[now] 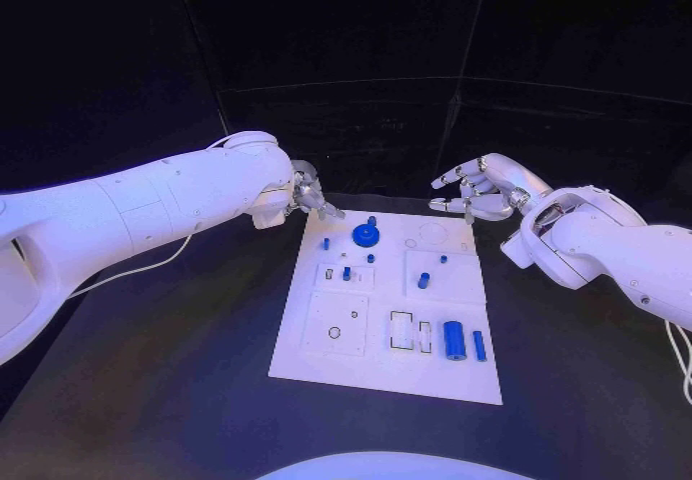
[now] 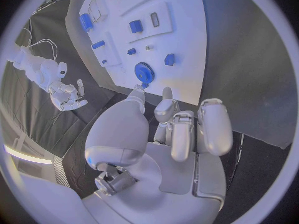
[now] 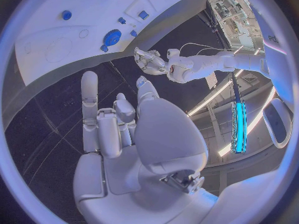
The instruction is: Assemble the parts on the task board
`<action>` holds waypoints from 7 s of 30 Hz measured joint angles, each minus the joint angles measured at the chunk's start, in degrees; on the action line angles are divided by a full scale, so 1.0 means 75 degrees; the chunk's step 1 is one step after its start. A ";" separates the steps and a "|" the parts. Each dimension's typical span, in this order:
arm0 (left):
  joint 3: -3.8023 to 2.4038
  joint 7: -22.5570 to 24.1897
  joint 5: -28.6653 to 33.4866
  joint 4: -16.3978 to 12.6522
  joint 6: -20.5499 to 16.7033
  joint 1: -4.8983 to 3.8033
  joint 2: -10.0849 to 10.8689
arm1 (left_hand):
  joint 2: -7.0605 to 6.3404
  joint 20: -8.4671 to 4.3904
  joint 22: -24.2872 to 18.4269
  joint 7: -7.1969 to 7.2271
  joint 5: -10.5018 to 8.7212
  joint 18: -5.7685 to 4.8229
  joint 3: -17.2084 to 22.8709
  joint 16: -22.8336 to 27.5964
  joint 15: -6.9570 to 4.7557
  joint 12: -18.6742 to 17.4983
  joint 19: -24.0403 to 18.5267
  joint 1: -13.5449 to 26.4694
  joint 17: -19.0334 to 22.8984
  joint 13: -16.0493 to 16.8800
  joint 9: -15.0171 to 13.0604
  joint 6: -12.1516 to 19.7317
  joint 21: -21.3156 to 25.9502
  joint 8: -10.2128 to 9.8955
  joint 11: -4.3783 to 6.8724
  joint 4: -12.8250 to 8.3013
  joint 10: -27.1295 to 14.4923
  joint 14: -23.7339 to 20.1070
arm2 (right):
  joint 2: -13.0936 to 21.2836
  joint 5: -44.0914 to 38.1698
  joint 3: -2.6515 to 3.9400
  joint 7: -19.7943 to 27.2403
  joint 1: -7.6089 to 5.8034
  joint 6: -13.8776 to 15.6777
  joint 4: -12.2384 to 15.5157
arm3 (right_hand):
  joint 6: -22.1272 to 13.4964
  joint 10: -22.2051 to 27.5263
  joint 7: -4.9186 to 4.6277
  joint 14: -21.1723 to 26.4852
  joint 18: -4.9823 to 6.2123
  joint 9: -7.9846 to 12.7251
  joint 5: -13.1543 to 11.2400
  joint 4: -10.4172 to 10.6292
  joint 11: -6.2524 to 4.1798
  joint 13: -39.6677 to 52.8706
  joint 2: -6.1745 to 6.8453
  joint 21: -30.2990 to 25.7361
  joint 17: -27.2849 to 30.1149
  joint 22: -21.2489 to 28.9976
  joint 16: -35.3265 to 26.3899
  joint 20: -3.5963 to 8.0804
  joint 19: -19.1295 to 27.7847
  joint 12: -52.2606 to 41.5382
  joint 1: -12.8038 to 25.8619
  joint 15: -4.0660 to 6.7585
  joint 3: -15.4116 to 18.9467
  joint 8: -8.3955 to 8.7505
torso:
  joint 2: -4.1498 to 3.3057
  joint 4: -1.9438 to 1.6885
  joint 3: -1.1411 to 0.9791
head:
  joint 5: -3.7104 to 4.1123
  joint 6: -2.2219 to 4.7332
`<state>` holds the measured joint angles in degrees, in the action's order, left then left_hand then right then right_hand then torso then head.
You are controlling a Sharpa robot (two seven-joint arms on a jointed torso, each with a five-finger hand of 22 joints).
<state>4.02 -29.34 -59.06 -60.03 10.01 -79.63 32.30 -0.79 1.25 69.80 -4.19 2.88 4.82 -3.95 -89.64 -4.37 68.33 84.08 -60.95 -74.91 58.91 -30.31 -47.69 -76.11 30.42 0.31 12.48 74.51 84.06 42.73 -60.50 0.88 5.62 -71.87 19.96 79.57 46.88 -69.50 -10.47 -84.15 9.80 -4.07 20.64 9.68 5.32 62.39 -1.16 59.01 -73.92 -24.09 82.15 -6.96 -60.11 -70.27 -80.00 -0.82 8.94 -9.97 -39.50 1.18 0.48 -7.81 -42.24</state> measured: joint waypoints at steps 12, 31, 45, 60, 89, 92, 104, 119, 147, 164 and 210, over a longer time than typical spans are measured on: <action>0.0013 0.0000 -0.0035 0.0934 0.0570 0.0207 -0.0578 | 0.0081 0.0026 0.0037 -0.0056 0.0000 0.0000 -0.0148 0.0000 -0.0001 0.0000 -0.0026 -0.0081 0.0000 -0.0003 0.0133 -0.0057 0.0000 -0.0095 -0.0028 0.0064 -0.0028 0.0000 | -0.0001 0.0001 0.0000 -0.0001 0.0001 -0.0001 0.0005 | 0.0000 0.0000 0.0000 0.0000 0.0000 0.0000 0.0000 0.0000 0.0000 0.0001 0.0000 0.0000 0.0000 0.0000 0.0000 0.0000 0.0000 0.0000 0.0000 0.0000 0.0000 0.0000 | 0.0004 0.0000 -0.0006 | -0.0034 -0.0010; 0.0011 0.0122 -0.0054 0.1191 0.1245 0.0298 -0.0725 | 0.0239 0.0025 0.0051 -0.0015 0.0000 0.0000 -0.0265 0.0000 -0.0001 0.0000 -0.0026 -0.0239 0.0000 -0.0004 0.0226 -0.0236 0.0000 -0.0127 -0.0028 0.0097 -0.0028 -0.0001 | -0.0043 0.0024 0.0000 0.0012 0.0001 -0.0019 -0.0021 | 0.0000 0.0000 0.0000 0.0000 0.0000 0.0000 0.0046 0.0000 0.0000 -0.0010 -0.0040 0.0000 0.0000 -0.0001 0.0000 0.0000 0.0000 0.0000 -0.0040 0.0000 0.0000 0.0000 | 0.0010 -0.0015 -0.0004 | 0.0009 -0.0010; 0.0011 0.0153 -0.0058 0.1151 0.1571 0.0318 -0.0731 | 0.0465 0.0025 0.0073 0.0016 0.0000 0.0000 -0.0307 0.0000 -0.0002 0.0000 -0.0026 -0.0465 0.0000 0.0010 0.0291 -0.0373 0.0000 -0.0127 -0.0028 0.0054 -0.0027 -0.0001 | -0.0048 0.0033 0.0000 0.0017 0.0001 -0.0037 -0.0027 | -0.0022 0.0000 0.0022 0.0000 0.0000 0.0000 0.0046 0.0000 0.0000 -0.0009 -0.0040 0.0000 -0.0001 -0.0002 0.0000 0.0000 0.0000 0.0000 -0.0040 0.0000 0.0000 0.0000 | 0.0011 -0.0012 -0.0007 | -0.0018 -0.0015; 0.0011 0.0169 -0.0061 0.1199 0.1692 0.0336 -0.0772 | 0.0804 0.0025 0.0095 -0.0015 0.0000 0.0000 -0.0153 0.0000 -0.0002 0.0000 -0.0026 -0.0860 0.0000 0.0009 0.0375 -0.0455 0.0000 -0.0154 -0.0027 -0.0205 -0.0027 -0.0001 | -0.0048 0.0039 0.0000 0.0013 0.0001 -0.0037 -0.0027 | -0.0022 0.0000 0.0022 0.0000 0.0000 0.0000 0.0073 0.0000 0.0000 -0.0007 -0.0071 0.0000 -0.0001 0.0005 0.0000 0.0000 0.0000 0.0000 -0.0071 0.0000 0.0000 -0.0039 | 0.0011 -0.0005 -0.0009 | -0.0004 -0.0027; 0.0010 0.0300 0.0002 0.0826 0.1517 0.0343 -0.0396 | 0.1125 0.0025 0.0040 0.0081 -0.0067 0.0000 0.2015 0.0000 -0.0030 -0.0192 -0.0026 -0.1733 0.0000 -0.0133 0.0519 -0.0435 0.0079 0.0024 0.0068 -0.1120 -0.0097 -0.0030 | -0.0033 0.0042 0.0000 0.0010 0.0001 -0.0038 -0.0023 | -0.0021 0.0000 0.0021 0.0000 0.0000 0.0000 0.0073 0.0000 0.0000 -0.0006 -0.0102 0.0000 -0.0001 0.0003 0.0000 0.0000 0.0000 0.0000 -0.0102 0.0000 0.0000 -0.0039 | 0.0010 -0.0023 -0.0009 | -0.0007 -0.0048; 0.0010 0.0319 0.0104 0.0465 0.1409 0.0343 -0.0104 | 0.0909 0.0025 0.0030 0.0053 -0.0071 0.0001 0.2694 0.0000 -0.0030 -0.0192 -0.0026 -0.1361 0.0000 -0.0142 0.0502 -0.0407 0.0088 0.0122 0.0068 -0.1360 -0.0097 -0.0029 | -0.0022 0.0042 0.0000 0.0007 0.0001 -0.0038 -0.0022 | -0.0021 0.0000 0.0021 0.0000 0.0000 0.0000 0.0073 0.0000 0.0000 -0.0007 -0.0101 0.0000 -0.0001 0.0003 0.0000 0.0000 0.0000 0.0000 -0.0101 0.0000 0.0000 -0.0039 | 0.0012 -0.0033 -0.0010 | -0.0007 -0.0059; 0.0017 0.0306 0.0783 -0.1253 0.0648 0.0396 0.0988 | 0.0484 0.0025 0.0010 0.0069 -0.0052 0.0000 0.4087 0.0000 -0.0030 -0.0192 -0.0026 -0.0613 0.0000 -0.0155 0.0028 -0.0367 0.0144 0.0387 0.0094 -0.1614 -0.0009 -0.0029 | 0.0019 0.0042 0.0000 -0.0001 0.0001 -0.0043 -0.0042 | -0.0021 0.0000 0.0021 0.0000 0.0000 0.0000 0.0073 0.0000 0.0000 -0.0006 -0.0101 0.0000 -0.0001 0.0003 0.0000 0.0000 0.0000 0.0000 -0.0100 0.0000 0.0000 -0.0038 | 0.0029 -0.0080 -0.0014 | -0.0034 -0.0094; 0.0236 0.0320 0.0352 -0.2687 -0.1127 0.0861 0.1599 | 0.0343 0.0025 0.0052 0.0081 -0.0060 0.0000 0.4470 0.0000 -0.0029 -0.0191 -0.0026 -0.0414 0.0000 -0.0134 -0.0027 -0.0328 0.0143 0.0507 0.0122 -0.1718 0.0020 -0.0029 | 0.0010 0.0048 -0.0002 -0.0004 0.0001 -0.0051 -0.0082 | -0.0021 0.0000 0.0021 0.0000 0.0000 0.0000 0.0073 0.0000 0.0000 -0.0006 -0.0100 0.0000 -0.0001 0.0003 0.0000 0.0000 0.0000 0.0000 -0.0100 0.0000 0.0000 -0.0038 | 0.0030 -0.0101 -0.0014 | -0.0117 -0.0128; 0.0277 0.0167 -0.0717 -0.3145 -0.1824 0.1078 0.1609 | 0.0245 0.0025 0.0132 0.0101 -0.0038 0.0001 0.4715 0.0000 -0.0029 -0.0151 -0.0026 -0.0316 0.0000 -0.0042 -0.0078 -0.0351 0.0114 0.0621 0.0136 -0.1761 0.0139 -0.0029 | -0.0002 0.0075 -0.0002 0.0009 0.0002 -0.0055 -0.0089 | -0.0021 0.0000 0.0021 0.0000 0.0000 0.0000 0.0072 0.0000 0.0000 -0.0005 -0.0100 0.0000 -0.0012 0.0002 0.0000 0.0000 0.0000 0.0000 -0.0100 0.0000 0.0000 -0.0038 | 0.0023 -0.0080 -0.0011 | -0.0095 -0.0206; 0.0263 0.0142 -0.1005 -0.3184 -0.1499 0.1070 0.1637 | 0.0155 0.0025 0.0131 0.0095 -0.0043 0.0001 0.4831 0.0000 -0.0058 -0.0152 -0.0026 -0.0226 0.0000 -0.0044 -0.0186 -0.0346 0.0115 0.0717 0.0136 -0.1728 0.0139 -0.0001 | -0.0004 0.0079 -0.0002 0.0009 0.0003 -0.0056 -0.0099 | -0.0021 0.0000 0.0021 0.0000 0.0000 0.0000 0.0072 -0.0001 0.0000 -0.0005 -0.0100 0.0000 -0.0011 0.0002 0.0000 0.0000 0.0000 0.0000 -0.0100 0.0000 0.0000 -0.0038 | 0.0027 -0.0089 -0.0013 | -0.0143 -0.0231; 0.0233 0.0078 -0.1090 -0.3092 -0.0979 0.1027 0.1551 | 0.0180 0.0023 0.0126 0.0109 -0.0033 0.0000 0.5324 0.0000 -0.0057 -0.0152 -0.0024 0.0219 0.0000 -0.0095 -0.0376 -0.0362 0.0117 0.1012 0.0150 -0.1695 0.0154 -0.0001 | 0.0002 0.0083 -0.0002 0.0011 0.0005 -0.0061 -0.0099 | -0.0021 0.0000 0.0021 0.0000 0.0000 0.0000 0.0072 0.0000 0.0000 0.0002 -0.0100 0.0000 -0.0009 0.0008 0.0000 0.0000 0.0000 -0.0037 -0.0100 0.0000 0.0000 -0.0065 | 0.0023 -0.0083 -0.0023 | -0.0127 -0.0180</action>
<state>5.77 -28.76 -67.23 -83.22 2.67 -71.93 43.94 0.56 1.42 70.74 -3.37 2.63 4.83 35.98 -89.64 -4.79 67.20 83.90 -59.30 -74.91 58.20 -33.13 -50.40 -75.23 38.01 1.43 -0.23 75.66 84.05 42.74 -59.88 0.86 5.70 -71.82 19.50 78.83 46.72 -69.50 -10.31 -84.15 9.80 -4.07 21.19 9.67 5.31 62.41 -1.91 59.01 -73.98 -24.03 82.15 -6.96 -60.11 -70.55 -80.75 -0.82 8.93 -10.46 -39.32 0.55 0.31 -8.76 -43.59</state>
